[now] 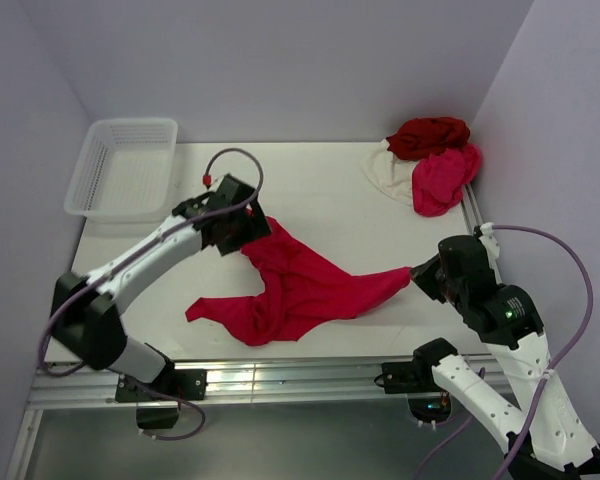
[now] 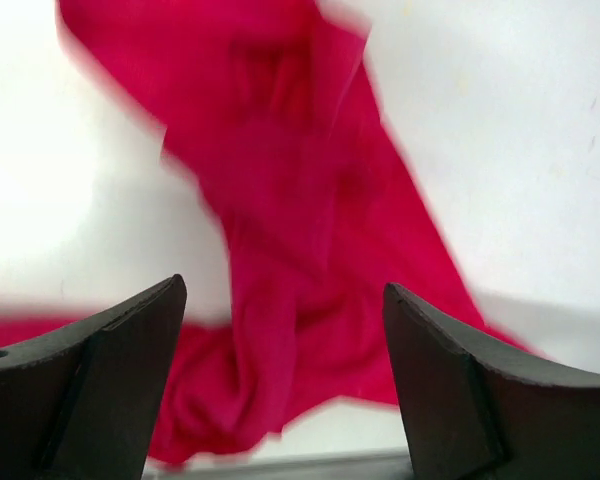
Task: Roll the t-shirts
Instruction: Flatten the tshirt
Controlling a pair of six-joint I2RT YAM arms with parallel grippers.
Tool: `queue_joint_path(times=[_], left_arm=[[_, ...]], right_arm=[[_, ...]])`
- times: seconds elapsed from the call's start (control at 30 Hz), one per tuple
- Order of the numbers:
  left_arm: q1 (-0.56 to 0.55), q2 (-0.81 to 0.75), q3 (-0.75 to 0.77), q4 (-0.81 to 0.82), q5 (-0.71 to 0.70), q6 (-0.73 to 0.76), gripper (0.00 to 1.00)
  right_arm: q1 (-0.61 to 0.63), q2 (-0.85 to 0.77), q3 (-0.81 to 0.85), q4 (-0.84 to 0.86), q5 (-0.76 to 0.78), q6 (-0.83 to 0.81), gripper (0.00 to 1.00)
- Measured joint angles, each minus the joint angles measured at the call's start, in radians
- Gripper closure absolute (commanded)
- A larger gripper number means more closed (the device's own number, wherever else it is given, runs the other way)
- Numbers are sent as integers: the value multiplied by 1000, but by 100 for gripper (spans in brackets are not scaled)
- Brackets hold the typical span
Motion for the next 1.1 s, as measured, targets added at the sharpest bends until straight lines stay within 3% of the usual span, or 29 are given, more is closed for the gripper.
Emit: queue_joint_path(times=[0.23,0.43,0.53,0.6,0.73,0.77,0.8,1.03,1.07,1.1], left_arm=[[62,362,377,14,11,197,11],[68,541,508,-20,44,245,15],[71,580,502,-50,55,246,15],[72,581,480,-70,55,245,22],[80,580,457,-97,51,244,70],[83,581,457,-103,52,249,92],[87,581,457,-105,53,251,100],[158,569,456,-116,53,281,100],[177,557,450,-113,59,286,98],[198,533,433,-101,77,298,86]], right_arm=[[0,-8,-14,19,-37,-16,100],[0,-8,-14,26,-39,-20,100],[0,-8,-14,26,-39,-22,100],[0,-8,-14,26,-39,-22,100],[0,-8,-14,34,-40,-22,100],[0,-8,-14,36,-40,-21,100],[0,-8,-14,38,-40,-21,100],[0,-8,-14,38,-38,-21,100],[0,-8,-14,38,-38,-21,100],[0,-8,-14,38,-38,-21,100]])
